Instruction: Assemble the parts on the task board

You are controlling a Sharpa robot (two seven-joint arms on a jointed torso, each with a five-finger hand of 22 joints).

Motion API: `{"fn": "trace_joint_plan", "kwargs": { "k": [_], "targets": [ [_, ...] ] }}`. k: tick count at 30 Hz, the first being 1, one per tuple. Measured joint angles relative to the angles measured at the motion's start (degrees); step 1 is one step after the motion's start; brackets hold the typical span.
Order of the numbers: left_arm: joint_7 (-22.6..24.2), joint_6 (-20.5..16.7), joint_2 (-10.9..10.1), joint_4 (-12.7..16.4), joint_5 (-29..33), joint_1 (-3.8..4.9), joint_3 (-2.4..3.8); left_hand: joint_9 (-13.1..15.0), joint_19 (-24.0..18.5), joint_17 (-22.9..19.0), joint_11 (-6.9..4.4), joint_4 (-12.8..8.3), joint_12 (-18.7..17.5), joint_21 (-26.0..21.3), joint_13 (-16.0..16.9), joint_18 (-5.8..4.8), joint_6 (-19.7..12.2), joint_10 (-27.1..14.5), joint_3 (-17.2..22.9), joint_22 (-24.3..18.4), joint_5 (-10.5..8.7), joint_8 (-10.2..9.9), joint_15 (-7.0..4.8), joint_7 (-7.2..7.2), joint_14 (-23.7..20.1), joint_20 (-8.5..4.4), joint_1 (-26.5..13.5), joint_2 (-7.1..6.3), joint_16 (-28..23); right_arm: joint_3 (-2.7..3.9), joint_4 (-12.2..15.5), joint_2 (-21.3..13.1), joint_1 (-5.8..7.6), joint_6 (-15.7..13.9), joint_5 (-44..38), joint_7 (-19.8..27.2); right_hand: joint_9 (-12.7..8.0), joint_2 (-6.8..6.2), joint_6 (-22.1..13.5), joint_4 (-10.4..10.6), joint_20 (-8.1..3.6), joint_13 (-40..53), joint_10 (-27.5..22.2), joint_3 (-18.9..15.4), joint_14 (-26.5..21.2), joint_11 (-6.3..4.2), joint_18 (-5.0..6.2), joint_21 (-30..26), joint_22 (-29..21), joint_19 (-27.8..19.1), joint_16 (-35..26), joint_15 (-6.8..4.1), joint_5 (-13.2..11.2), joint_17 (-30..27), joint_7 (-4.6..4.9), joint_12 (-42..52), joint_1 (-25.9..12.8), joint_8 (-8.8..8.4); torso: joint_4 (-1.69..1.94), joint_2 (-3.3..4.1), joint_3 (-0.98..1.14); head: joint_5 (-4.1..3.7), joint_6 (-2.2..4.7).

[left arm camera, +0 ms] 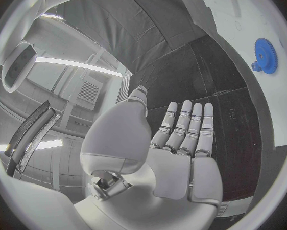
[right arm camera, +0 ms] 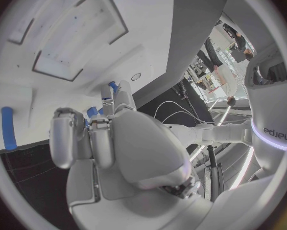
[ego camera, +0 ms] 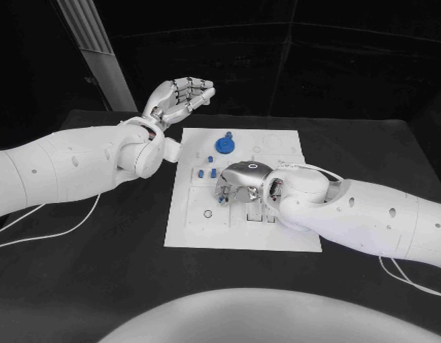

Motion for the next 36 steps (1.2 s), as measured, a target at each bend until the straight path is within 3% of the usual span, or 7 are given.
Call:
{"fn": "trace_joint_plan", "kwargs": {
  "k": [8, 10, 19, 24, 26, 31, 36],
  "targets": [
    [0.0, 0.0, 0.0, 0.0, 0.0, 0.00, 0.00, 0.0, 0.0, 0.0, 0.00, 0.0, 0.0, 0.0, 0.0, 0.00, 0.0, 0.0, 0.0, 0.0, 0.00, 0.0, 0.00, 0.00, 0.0, 0.00, 0.0, 0.00, 0.0, 0.01, 0.0, 0.0, 0.00, 0.3, 0.0, -0.3, -0.1, 1.48, -2.3, -0.1, 0.40, 0.0, -3.6, -0.8, -0.1, 0.86, 0.03, -1.9, 0.0, 0.0, 0.0, 0.72, 0.0, 0.0, 0.38, -0.4, -1.5, -1.65, 0.01, 0.01, -0.01, 0.05, 0.00],
    [0.0, 0.0, 0.0, 0.0, 0.0, 0.00, 0.00, 0.0, 0.0, 0.0, 0.00, 0.0, 0.0, 0.0, 0.0, 0.00, 0.0, 0.0, 0.0, 0.0, 0.00, 0.0, 0.00, 0.00, 0.0, 0.00, 0.0, 0.00, 0.0, 0.02, 0.0, 0.0, 0.00, 0.3, 0.0, -0.3, -0.1, 1.21, -2.9, -0.1, 0.61, 0.1, -4.2, -1.1, -0.1, 1.09, 0.92, -2.4, 0.0, -0.2, 0.0, 0.72, 0.0, 0.0, 0.38, -0.4, -1.7, -2.23, 0.01, 0.01, -0.02, 0.06, 0.00],
    [0.0, 0.1, 0.0, 0.0, 0.0, 0.00, 0.00, 0.0, 0.0, 0.0, 0.00, 0.0, 0.0, 0.0, 0.0, 0.00, 0.0, 0.0, 0.0, 0.0, 0.00, 0.0, 0.00, 0.00, 0.0, 0.00, 0.0, 0.00, 0.0, 0.01, 0.2, 0.0, 0.01, 0.1, 0.0, -0.6, -0.1, 0.77, -4.9, -0.2, 1.01, 0.1, -6.7, -1.2, -0.1, 1.64, 0.91, -3.9, 0.0, -0.2, 0.0, 1.13, 0.0, 0.0, 1.00, -0.4, -3.3, -3.49, 0.01, 0.01, -0.02, 0.10, 0.00],
    [0.0, 0.1, 0.0, 0.0, 0.0, 0.00, 0.00, 0.0, 0.0, 0.0, 0.00, 0.0, 0.0, 0.0, 0.0, 0.00, 0.0, 0.0, 0.0, 0.0, 0.00, 0.0, 0.00, 0.00, 0.0, 0.00, 0.0, 0.00, 0.0, -0.04, 0.8, -0.4, -0.05, -0.6, 0.0, -1.1, -0.1, -0.80, -6.5, 0.0, 1.47, 0.1, -8.3, -2.8, -0.1, 1.92, 0.91, -5.4, 0.0, -0.3, 0.0, 1.53, 0.0, 0.0, 1.76, -0.4, -6.2, -4.47, 0.01, 0.01, -0.01, 0.16, 0.00],
    [0.0, 0.1, 0.0, 0.0, 0.0, 0.00, 0.00, 0.0, 0.0, -0.1, 0.00, 0.0, 0.0, 0.0, 0.0, 0.00, 0.0, 0.0, 0.0, -0.1, 0.00, 0.0, 0.00, 0.00, 0.0, 0.00, 0.2, 0.23, 0.0, -0.05, 1.3, -0.8, -0.09, -1.6, 0.0, -1.4, -0.1, -1.85, -6.8, 0.0, 1.82, 0.2, -9.3, -3.7, 0.1, 2.12, 1.84, -6.4, 0.0, -0.6, 0.0, 1.74, 0.0, 0.0, 1.97, -0.1, -8.8, -4.48, 0.01, 0.01, -0.01, 0.17, 0.00],
    [0.0, 0.2, -0.1, 0.0, 0.0, -0.01, 0.00, 0.0, 0.0, -0.1, 0.00, 0.0, 0.0, 0.0, 0.0, 0.00, 0.0, 0.0, 0.0, -0.1, 0.00, 0.0, 0.00, 0.00, 0.0, 0.00, 0.2, 0.22, 0.0, -0.04, 3.7, -3.2, -0.12, -6.4, 0.0, -1.7, 0.2, -4.25, -6.7, -0.2, 2.02, 0.5, -10.2, -3.1, 0.1, 2.82, 1.81, -7.2, 0.0, -0.8, -0.4, 2.15, 0.0, 0.0, 2.68, 0.8, -12.5, -4.47, 0.00, -0.05, -0.01, 0.11, 0.00],
    [0.0, 0.3, 0.1, -0.2, 0.0, -0.03, 0.00, 0.0, 0.0, -0.1, 0.00, 0.0, 0.0, 0.0, 0.0, 0.00, 0.0, 0.0, 0.0, -0.1, 0.00, 0.0, 0.00, 0.00, 0.0, 0.00, 0.2, 0.22, 0.0, -0.04, 7.8, -7.7, 0.54, -12.8, 1.1, -0.8, 0.2, -4.55, -6.5, -0.2, 2.02, 0.5, -10.2, -1.2, 0.0, 2.82, 1.81, -7.2, 0.0, -0.8, -0.7, 2.28, 0.0, 0.0, 2.87, 1.6, -13.4, -4.47, -0.08, -0.14, -0.05, -0.14, 0.00]
  ]
}}
